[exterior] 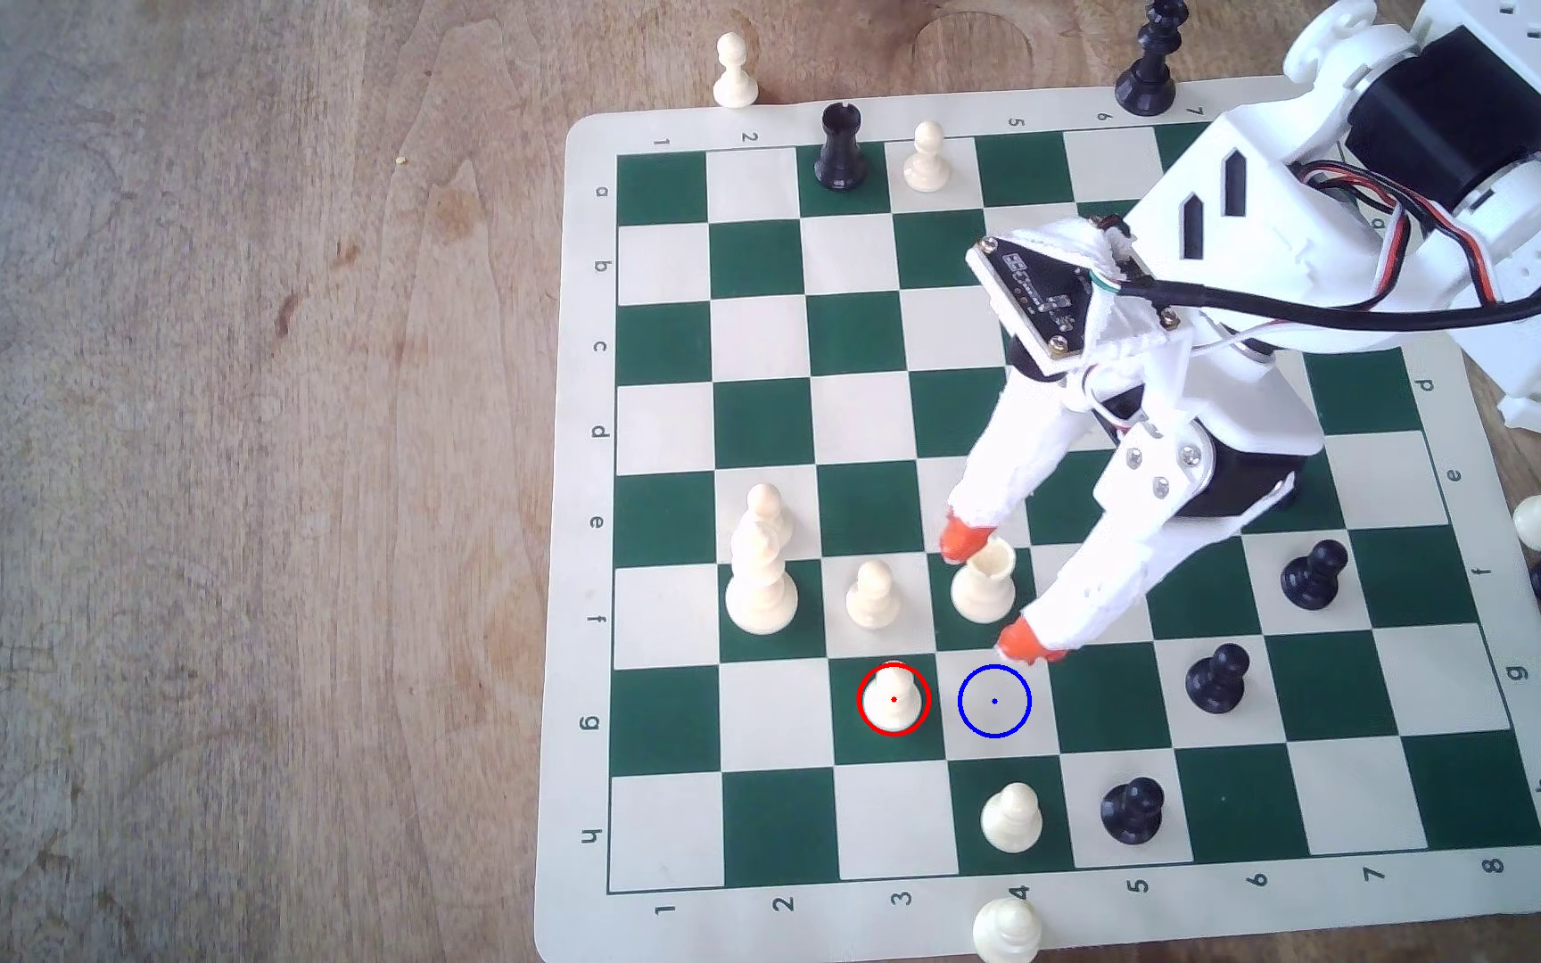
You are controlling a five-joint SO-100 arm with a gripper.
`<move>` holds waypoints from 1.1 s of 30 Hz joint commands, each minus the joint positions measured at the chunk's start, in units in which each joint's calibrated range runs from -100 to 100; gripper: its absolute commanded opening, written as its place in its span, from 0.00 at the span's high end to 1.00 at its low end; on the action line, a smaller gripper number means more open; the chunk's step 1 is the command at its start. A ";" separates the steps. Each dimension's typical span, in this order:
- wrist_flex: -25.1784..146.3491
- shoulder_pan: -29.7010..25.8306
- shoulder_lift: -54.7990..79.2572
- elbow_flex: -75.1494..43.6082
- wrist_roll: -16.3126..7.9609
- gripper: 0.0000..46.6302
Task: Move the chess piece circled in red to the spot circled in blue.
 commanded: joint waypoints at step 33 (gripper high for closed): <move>-5.10 2.83 22.26 -12.76 -0.29 0.66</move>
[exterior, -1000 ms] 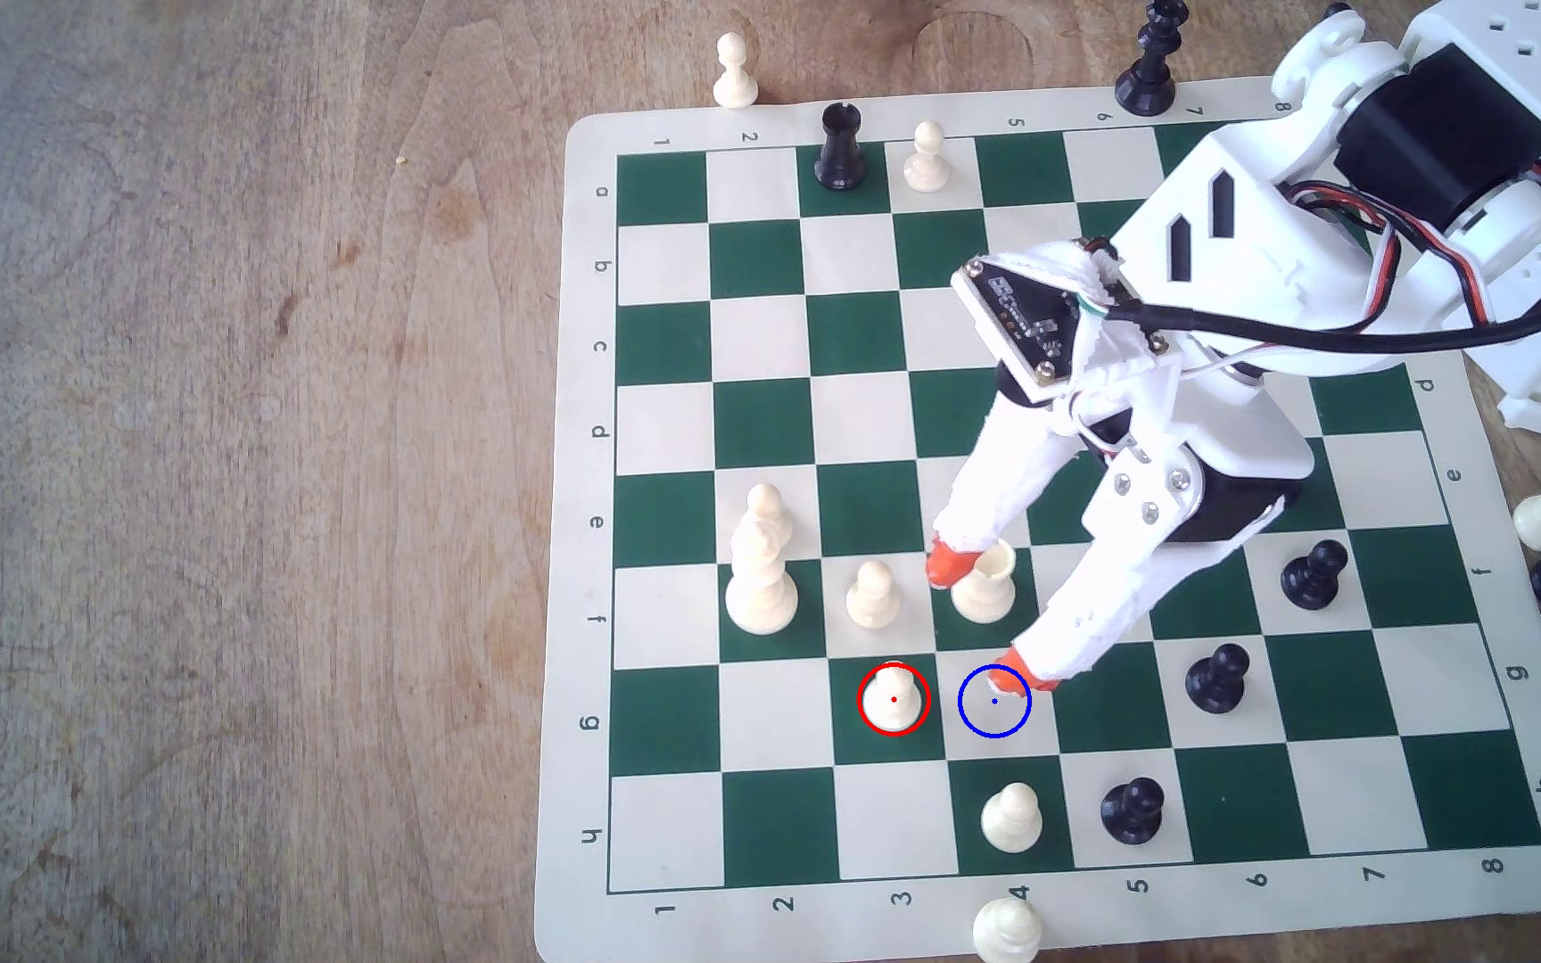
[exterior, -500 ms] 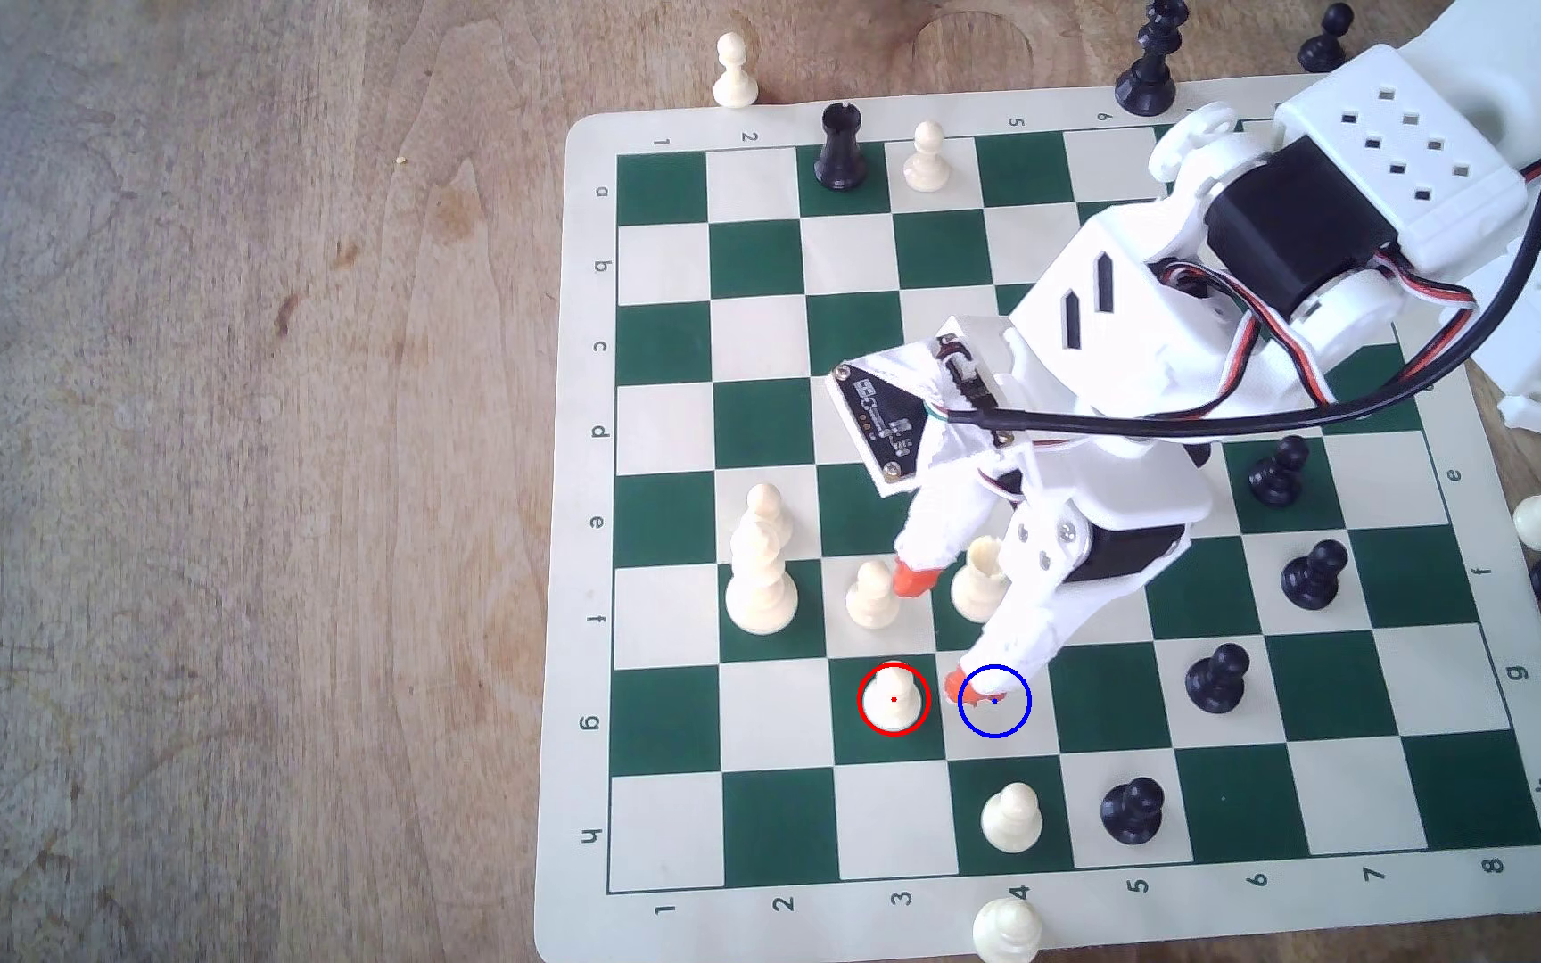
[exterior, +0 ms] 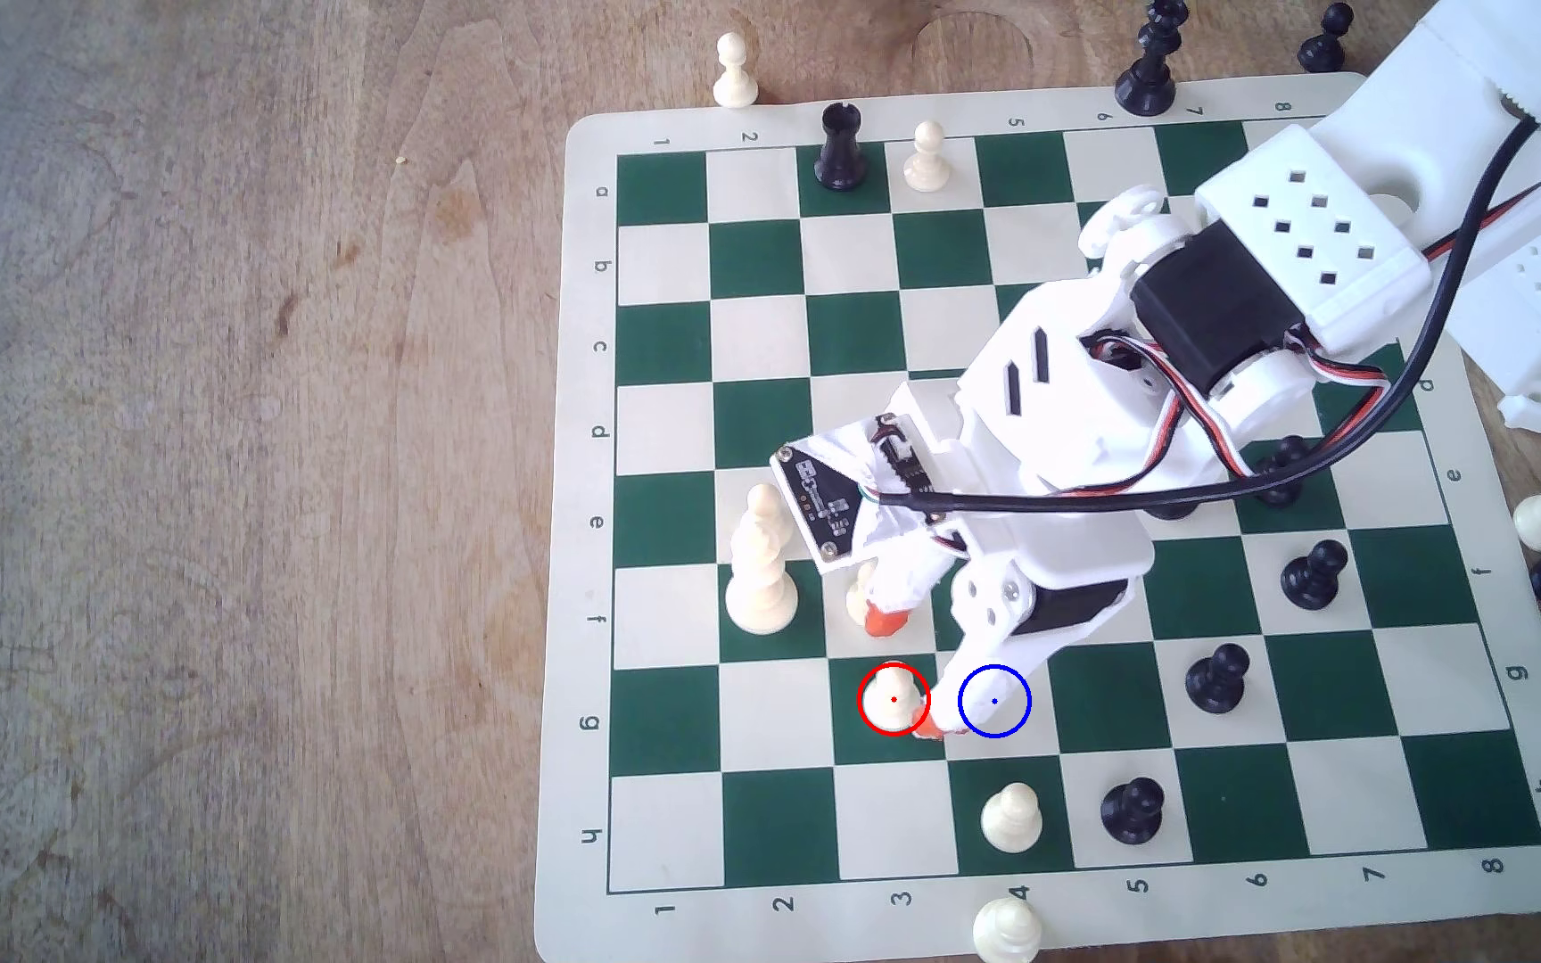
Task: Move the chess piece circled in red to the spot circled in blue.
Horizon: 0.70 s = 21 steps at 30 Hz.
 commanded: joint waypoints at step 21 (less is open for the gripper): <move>-3.72 1.23 2.02 -1.55 -0.98 0.67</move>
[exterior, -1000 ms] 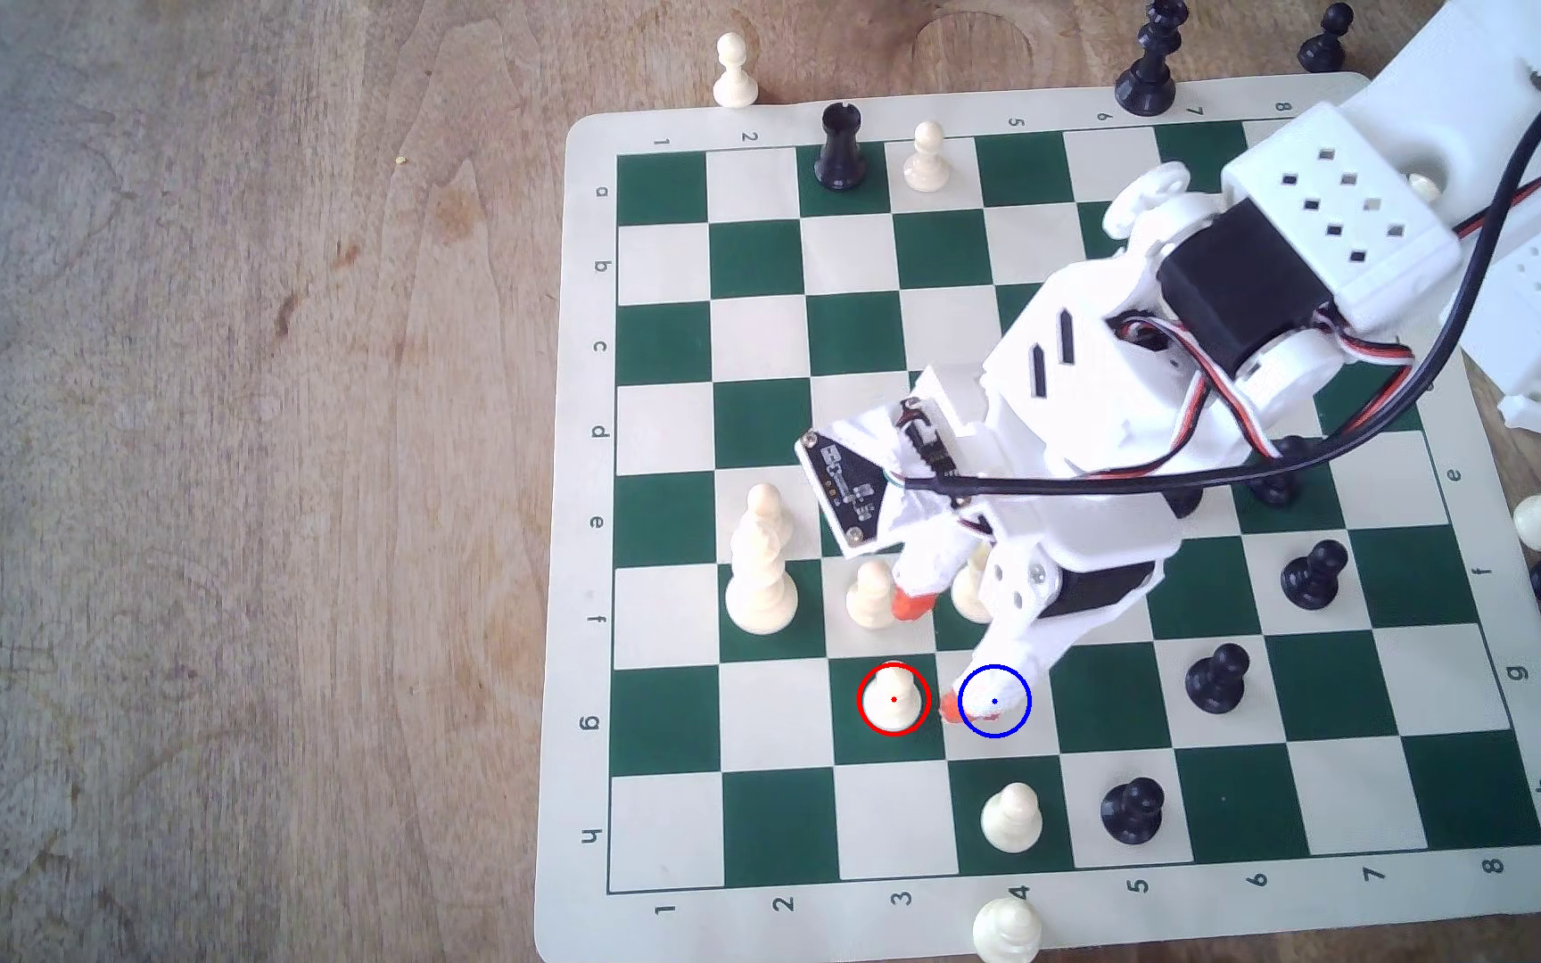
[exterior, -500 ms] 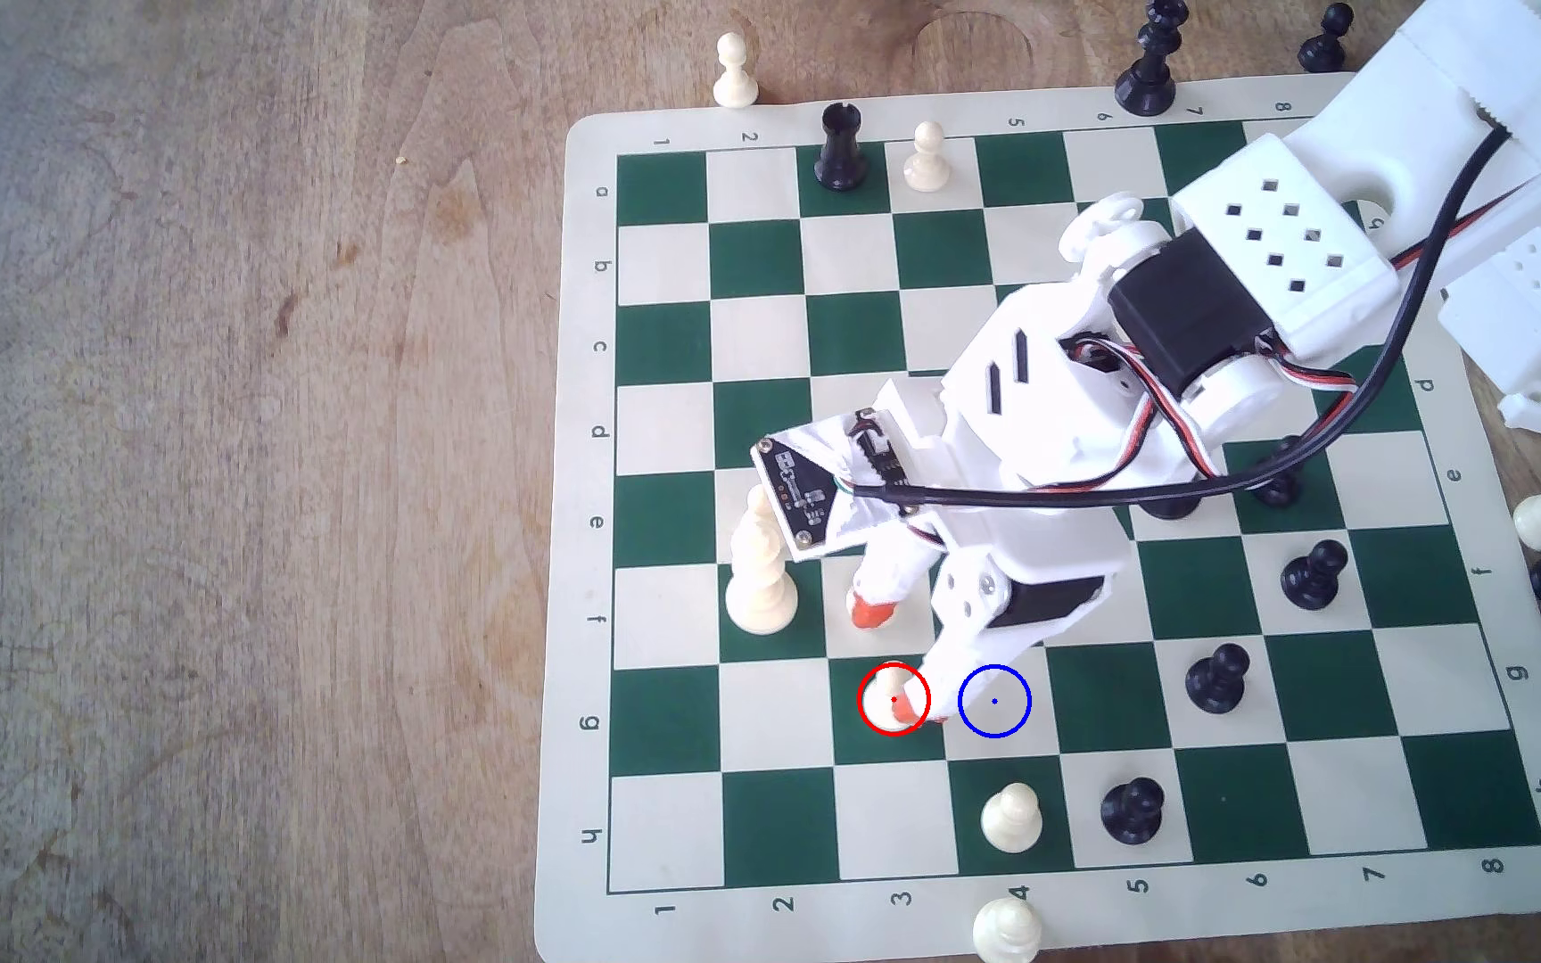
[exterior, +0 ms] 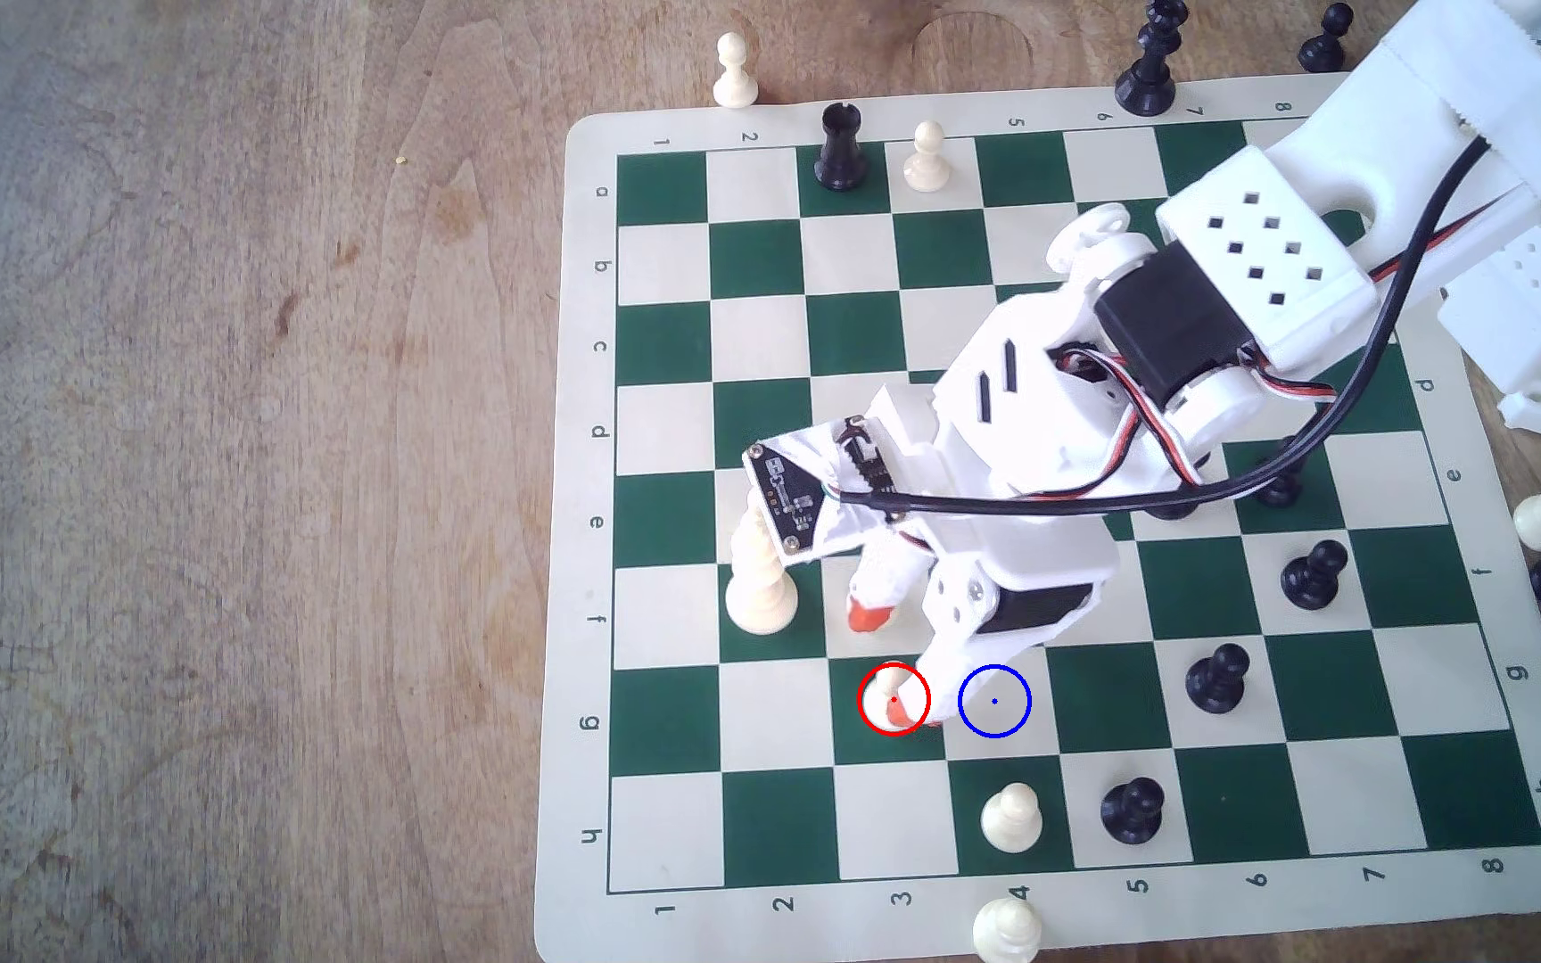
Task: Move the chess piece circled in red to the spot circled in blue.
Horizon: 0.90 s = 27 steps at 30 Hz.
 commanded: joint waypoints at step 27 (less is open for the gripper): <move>-1.91 -1.04 -0.14 -0.19 -0.78 0.70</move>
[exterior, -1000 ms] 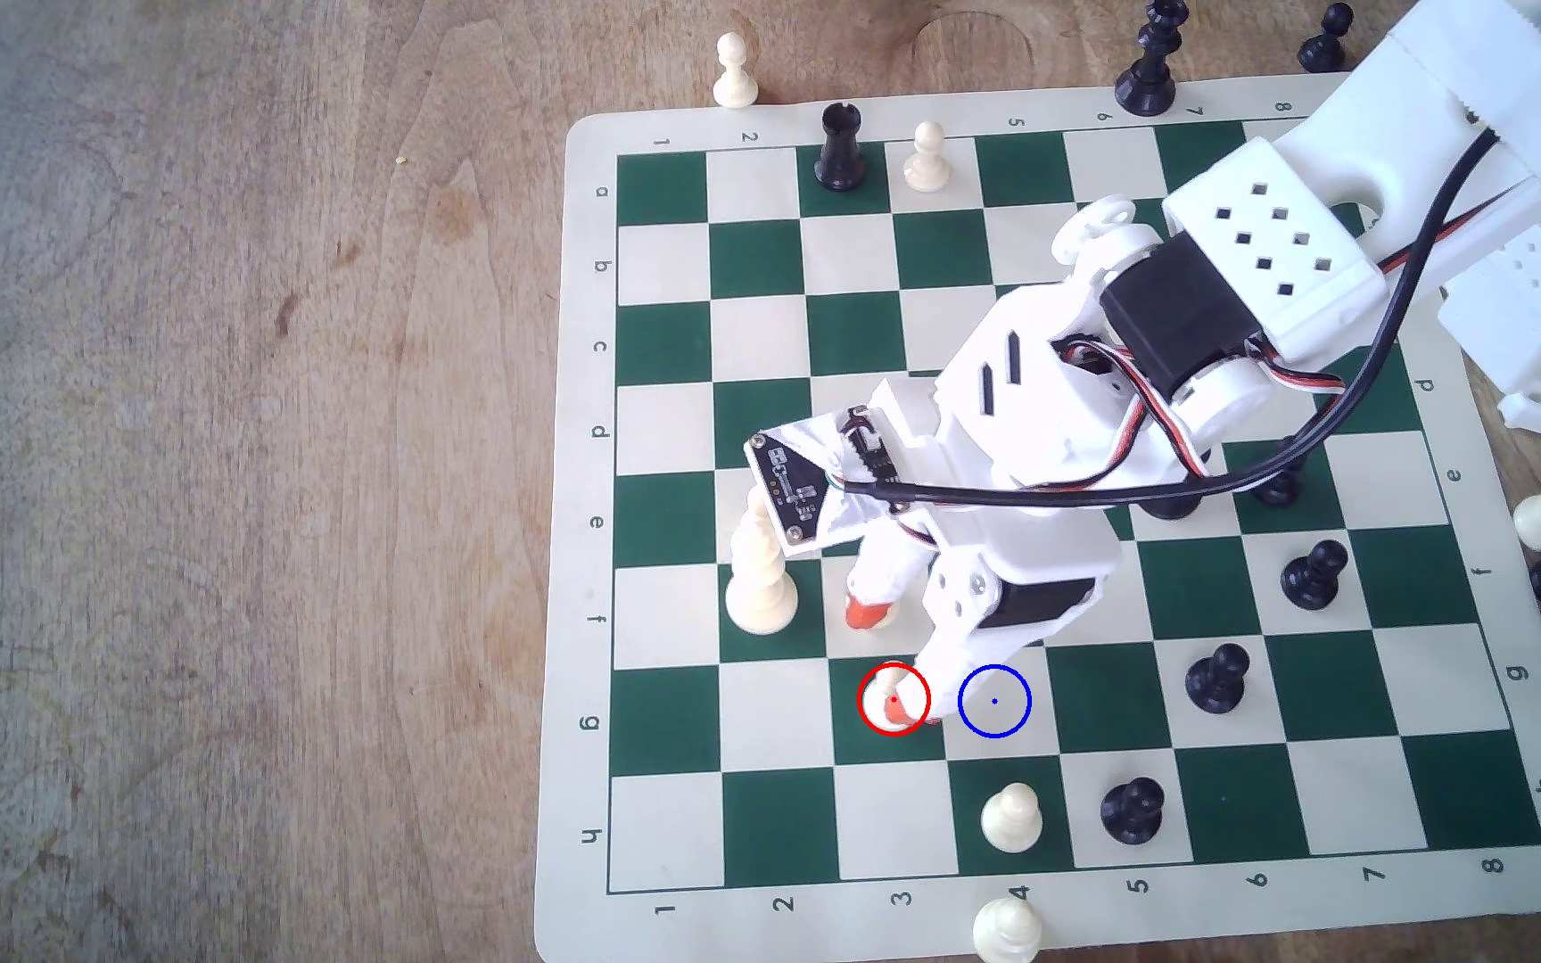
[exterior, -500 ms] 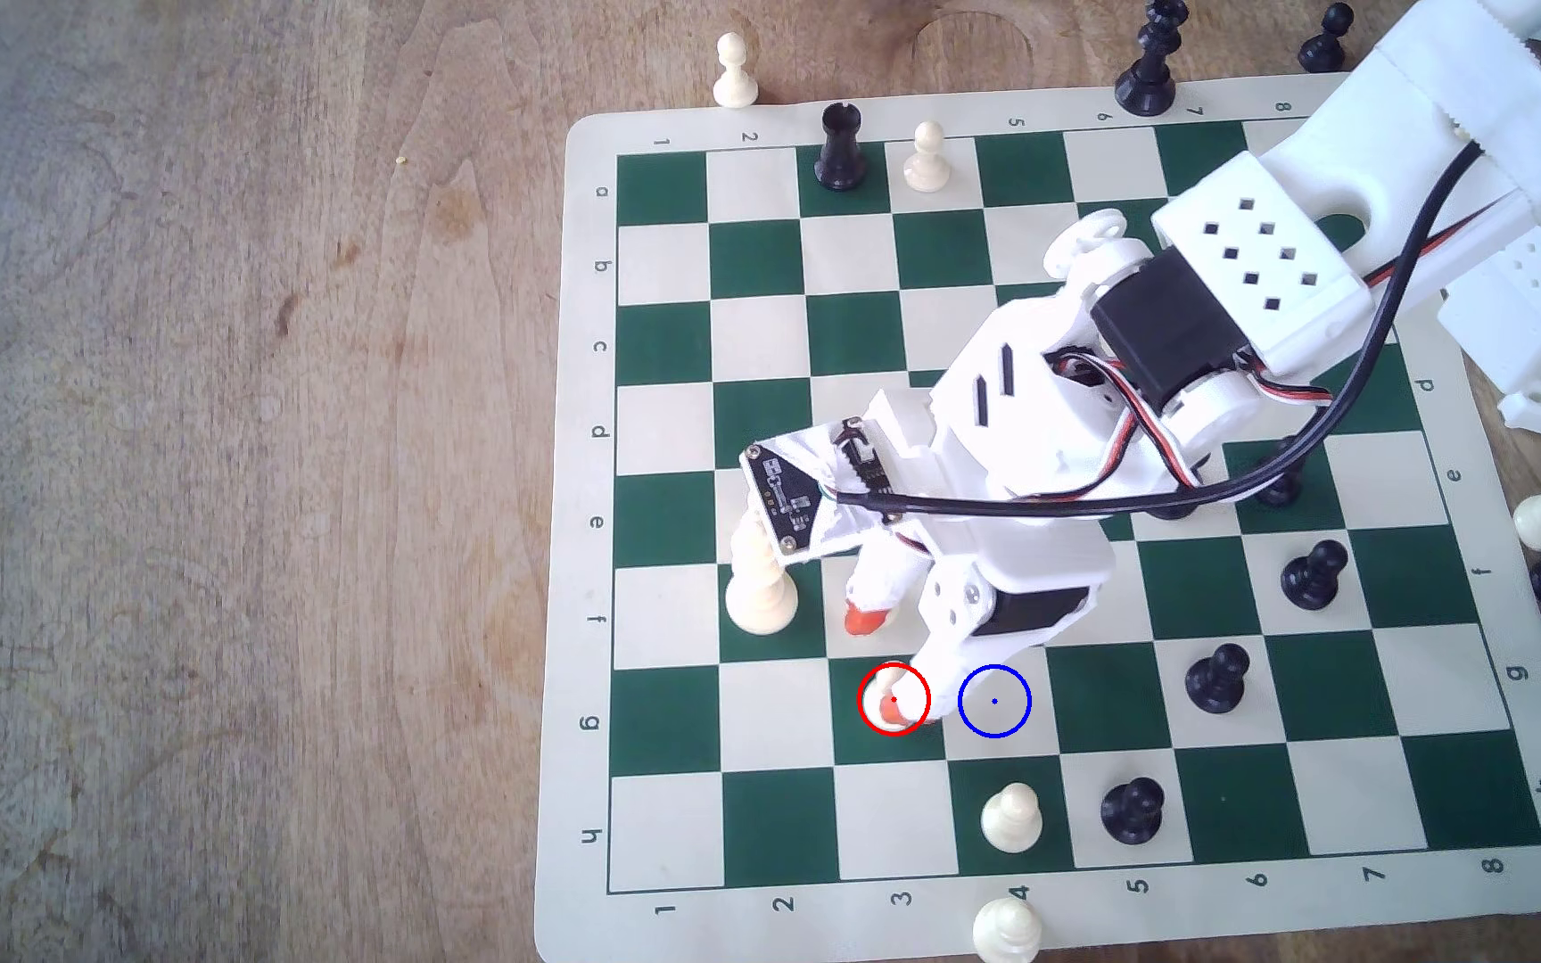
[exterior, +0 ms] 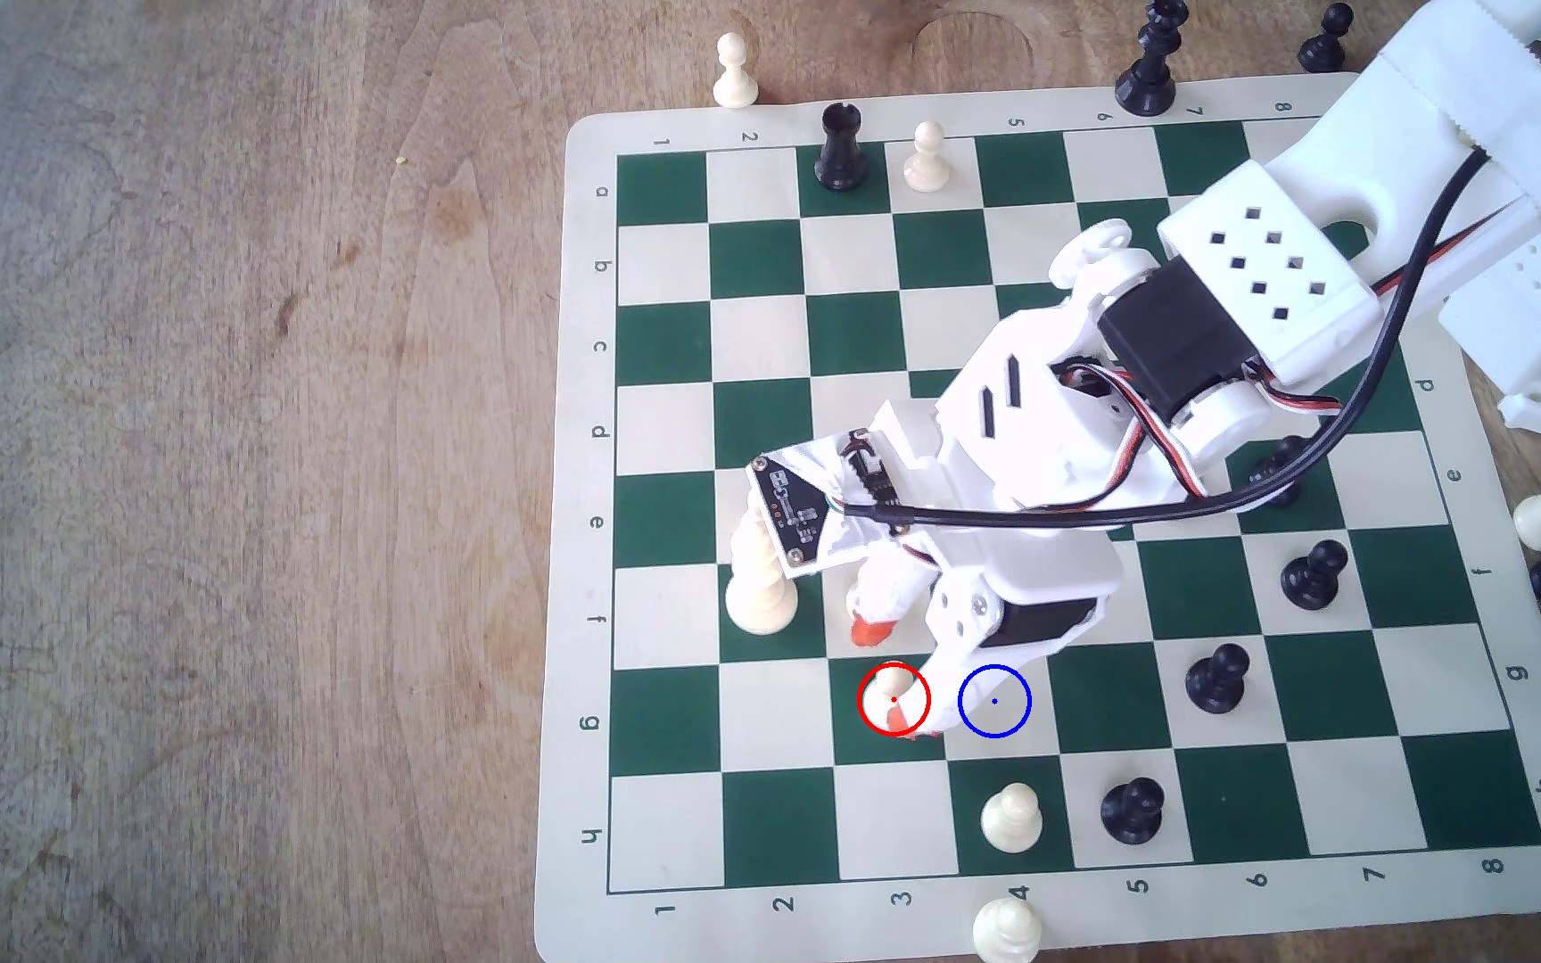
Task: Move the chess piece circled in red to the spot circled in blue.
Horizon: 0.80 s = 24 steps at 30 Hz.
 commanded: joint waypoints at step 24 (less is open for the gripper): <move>-1.04 -0.69 -0.14 -0.46 0.34 1.00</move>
